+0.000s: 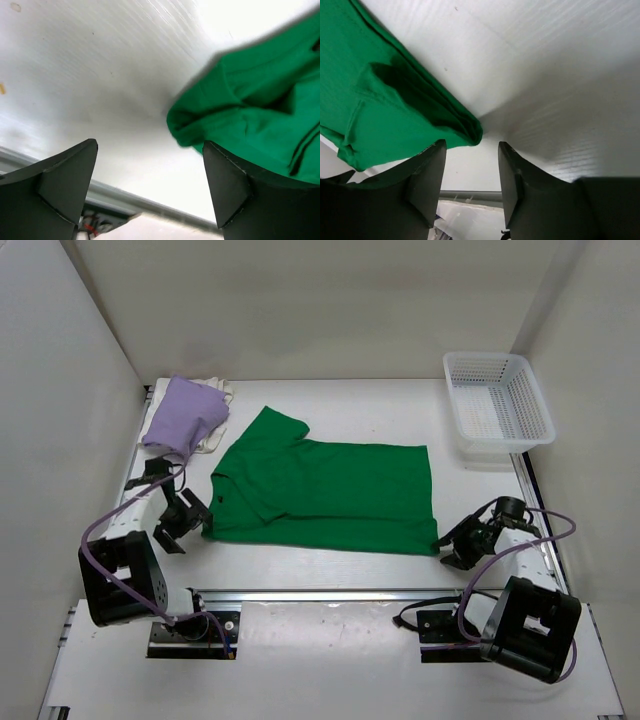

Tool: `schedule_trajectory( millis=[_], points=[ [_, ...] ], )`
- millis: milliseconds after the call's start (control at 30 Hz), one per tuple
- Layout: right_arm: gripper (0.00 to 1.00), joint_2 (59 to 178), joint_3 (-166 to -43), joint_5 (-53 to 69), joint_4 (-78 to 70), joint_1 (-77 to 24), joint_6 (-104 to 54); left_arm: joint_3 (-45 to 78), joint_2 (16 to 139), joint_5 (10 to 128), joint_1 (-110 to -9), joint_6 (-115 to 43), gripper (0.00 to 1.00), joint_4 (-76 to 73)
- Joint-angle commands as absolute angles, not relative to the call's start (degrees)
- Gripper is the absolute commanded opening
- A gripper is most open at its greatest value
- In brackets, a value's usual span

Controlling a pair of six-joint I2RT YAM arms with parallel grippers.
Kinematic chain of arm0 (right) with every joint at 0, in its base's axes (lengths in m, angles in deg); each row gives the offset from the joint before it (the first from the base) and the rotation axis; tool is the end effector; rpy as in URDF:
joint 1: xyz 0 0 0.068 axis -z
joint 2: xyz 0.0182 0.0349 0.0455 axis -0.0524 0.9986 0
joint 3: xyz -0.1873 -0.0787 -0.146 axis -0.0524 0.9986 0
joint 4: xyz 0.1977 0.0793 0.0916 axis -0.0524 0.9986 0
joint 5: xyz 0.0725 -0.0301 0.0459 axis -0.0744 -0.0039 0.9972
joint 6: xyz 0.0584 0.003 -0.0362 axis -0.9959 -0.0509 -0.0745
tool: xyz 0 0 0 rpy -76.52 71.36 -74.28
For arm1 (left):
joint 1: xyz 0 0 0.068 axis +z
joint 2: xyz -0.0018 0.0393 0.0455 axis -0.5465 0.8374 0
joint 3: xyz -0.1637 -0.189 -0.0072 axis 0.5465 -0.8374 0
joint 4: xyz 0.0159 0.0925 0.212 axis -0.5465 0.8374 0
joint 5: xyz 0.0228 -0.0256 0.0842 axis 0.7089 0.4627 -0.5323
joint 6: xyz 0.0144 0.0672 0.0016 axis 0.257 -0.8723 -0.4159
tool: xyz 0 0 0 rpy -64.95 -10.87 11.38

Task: Fold and stack the t-shirts
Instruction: Fold the flattened tshirt in 1/3 of the way

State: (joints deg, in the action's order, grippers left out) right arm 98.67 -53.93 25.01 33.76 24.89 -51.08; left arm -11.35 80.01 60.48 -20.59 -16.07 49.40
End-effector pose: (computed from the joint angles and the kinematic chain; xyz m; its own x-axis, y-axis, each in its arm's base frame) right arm 0.1443 -0.0326 0.1279 -0.6238 0.7816 -0.0077 0.6798 0.5473 0.4882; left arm 0.1929 0.0429 0.1515 -0.7097 -0.6965 -0.1057 -0.6942 0.7170 -0.0633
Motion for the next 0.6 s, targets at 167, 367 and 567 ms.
schedule_trajectory(
  millis=[167,367,567],
  points=[
    [0.5,101.09,-69.86,22.67,40.74,21.48,-45.95,5.7,79.42,53.83,-26.86,-18.79,0.98,58.4],
    [0.49,104.78,-76.04,22.57,40.22,15.58,-46.38,16.8,81.0,50.29,-39.96,-20.46,0.05,60.09],
    [0.47,106.46,-74.46,26.53,34.34,9.09,-48.22,-3.44,74.53,75.65,-46.92,-7.32,0.0,39.58]
  ],
)
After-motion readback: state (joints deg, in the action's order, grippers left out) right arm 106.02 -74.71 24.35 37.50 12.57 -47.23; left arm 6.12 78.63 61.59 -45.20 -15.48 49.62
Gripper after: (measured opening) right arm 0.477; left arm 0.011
